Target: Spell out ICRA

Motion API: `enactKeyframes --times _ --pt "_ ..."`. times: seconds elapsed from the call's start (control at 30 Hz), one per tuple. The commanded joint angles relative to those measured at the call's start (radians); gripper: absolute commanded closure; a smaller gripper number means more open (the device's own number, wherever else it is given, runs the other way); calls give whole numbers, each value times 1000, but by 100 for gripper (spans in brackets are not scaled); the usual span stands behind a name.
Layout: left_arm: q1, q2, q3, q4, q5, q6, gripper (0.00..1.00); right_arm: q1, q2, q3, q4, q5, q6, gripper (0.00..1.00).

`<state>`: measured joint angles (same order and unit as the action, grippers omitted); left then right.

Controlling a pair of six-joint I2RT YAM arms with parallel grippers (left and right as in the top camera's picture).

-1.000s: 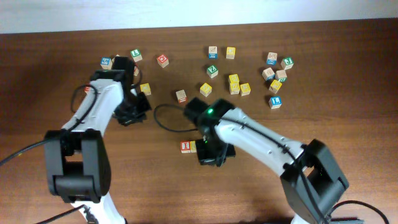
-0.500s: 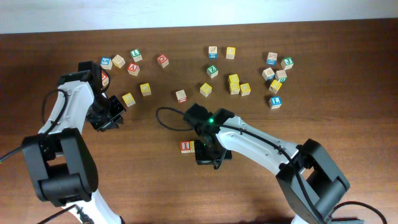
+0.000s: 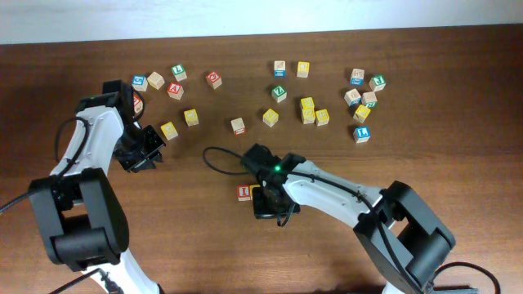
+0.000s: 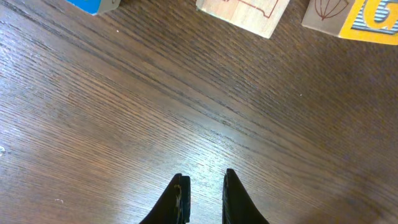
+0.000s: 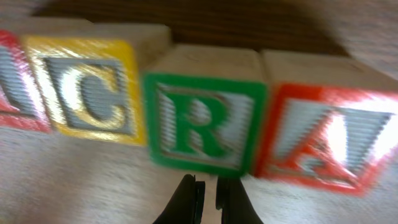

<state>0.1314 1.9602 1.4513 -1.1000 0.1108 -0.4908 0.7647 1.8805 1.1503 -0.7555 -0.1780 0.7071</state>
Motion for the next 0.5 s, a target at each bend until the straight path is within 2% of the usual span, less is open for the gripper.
enactKeyframes --times 0.0,0.47 --pt "2 8 6 -1 -11 10 88 9 7 -15 23 10 12 96" --pt "2 8 6 -1 -11 10 88 8 7 -15 63 32 12 96"
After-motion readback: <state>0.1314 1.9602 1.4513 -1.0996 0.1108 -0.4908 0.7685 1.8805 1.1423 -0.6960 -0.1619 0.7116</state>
